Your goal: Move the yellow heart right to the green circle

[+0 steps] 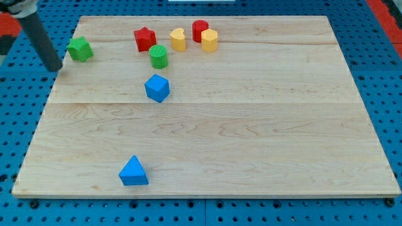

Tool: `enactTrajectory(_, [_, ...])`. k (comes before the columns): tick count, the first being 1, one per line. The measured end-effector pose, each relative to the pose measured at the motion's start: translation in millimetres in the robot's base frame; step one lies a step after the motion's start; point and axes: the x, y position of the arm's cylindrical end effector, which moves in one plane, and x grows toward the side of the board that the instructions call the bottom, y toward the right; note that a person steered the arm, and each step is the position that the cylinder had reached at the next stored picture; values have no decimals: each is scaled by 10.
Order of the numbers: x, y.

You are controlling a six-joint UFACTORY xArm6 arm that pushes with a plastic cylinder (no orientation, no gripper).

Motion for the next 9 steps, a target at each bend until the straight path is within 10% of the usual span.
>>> enactTrajectory(3, [-652, 414])
enactTrajectory(9, [-326, 987])
